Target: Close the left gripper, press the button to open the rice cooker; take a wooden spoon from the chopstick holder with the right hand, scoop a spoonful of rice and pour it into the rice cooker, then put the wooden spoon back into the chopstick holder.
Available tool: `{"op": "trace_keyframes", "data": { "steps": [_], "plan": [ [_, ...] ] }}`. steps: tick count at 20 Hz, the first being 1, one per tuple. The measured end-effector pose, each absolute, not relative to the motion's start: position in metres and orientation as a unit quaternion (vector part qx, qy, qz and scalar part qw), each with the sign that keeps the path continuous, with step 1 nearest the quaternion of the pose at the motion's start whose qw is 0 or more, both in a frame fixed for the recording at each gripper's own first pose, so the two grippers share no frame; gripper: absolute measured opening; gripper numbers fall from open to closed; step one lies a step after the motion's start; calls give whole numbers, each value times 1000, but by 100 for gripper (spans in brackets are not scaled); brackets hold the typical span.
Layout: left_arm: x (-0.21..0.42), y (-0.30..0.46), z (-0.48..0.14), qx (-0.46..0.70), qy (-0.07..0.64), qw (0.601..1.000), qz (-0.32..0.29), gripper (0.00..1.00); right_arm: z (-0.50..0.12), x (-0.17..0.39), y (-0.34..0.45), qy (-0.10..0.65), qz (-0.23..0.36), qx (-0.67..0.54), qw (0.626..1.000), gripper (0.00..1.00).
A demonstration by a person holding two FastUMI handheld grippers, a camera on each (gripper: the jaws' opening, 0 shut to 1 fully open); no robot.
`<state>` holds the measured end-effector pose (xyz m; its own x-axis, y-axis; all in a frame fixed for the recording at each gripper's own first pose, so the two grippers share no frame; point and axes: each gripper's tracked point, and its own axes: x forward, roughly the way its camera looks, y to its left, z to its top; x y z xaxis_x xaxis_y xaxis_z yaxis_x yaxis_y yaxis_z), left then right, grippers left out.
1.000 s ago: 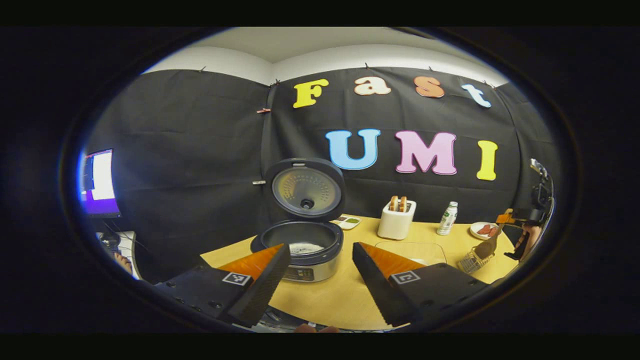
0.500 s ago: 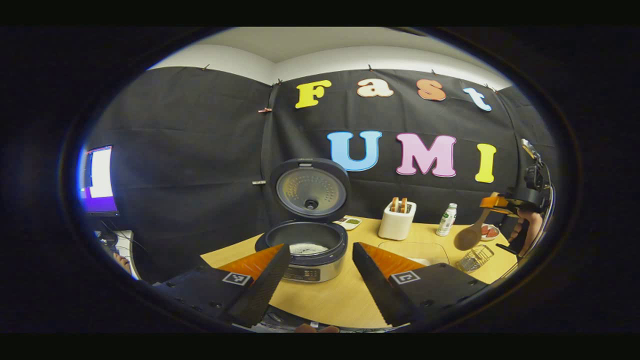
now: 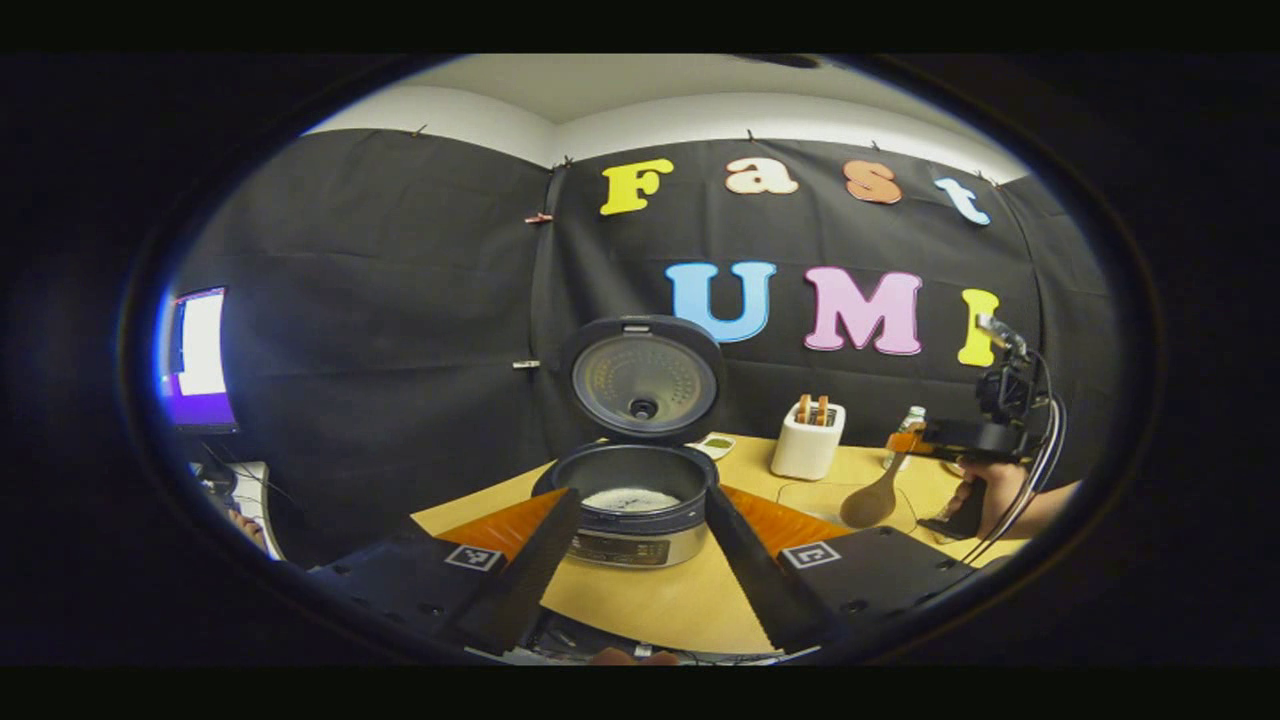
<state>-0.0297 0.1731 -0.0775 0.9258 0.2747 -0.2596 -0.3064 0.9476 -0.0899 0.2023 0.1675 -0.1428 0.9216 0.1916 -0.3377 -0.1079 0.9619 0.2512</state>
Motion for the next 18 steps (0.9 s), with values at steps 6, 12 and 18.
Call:
{"op": "trace_keyframes", "data": {
  "steps": [6,12,18],
  "plan": [
    [-23,188,-87,-71,128,979,139,86,-171,198,173,200,66,60,976,10],
    [-14,199,-89,-79,124,980,133,86,-184,173,200,225,70,62,970,10],
    [-18,211,-95,-85,129,979,134,86,-189,155,226,247,74,100,961,10]
  ]
}}
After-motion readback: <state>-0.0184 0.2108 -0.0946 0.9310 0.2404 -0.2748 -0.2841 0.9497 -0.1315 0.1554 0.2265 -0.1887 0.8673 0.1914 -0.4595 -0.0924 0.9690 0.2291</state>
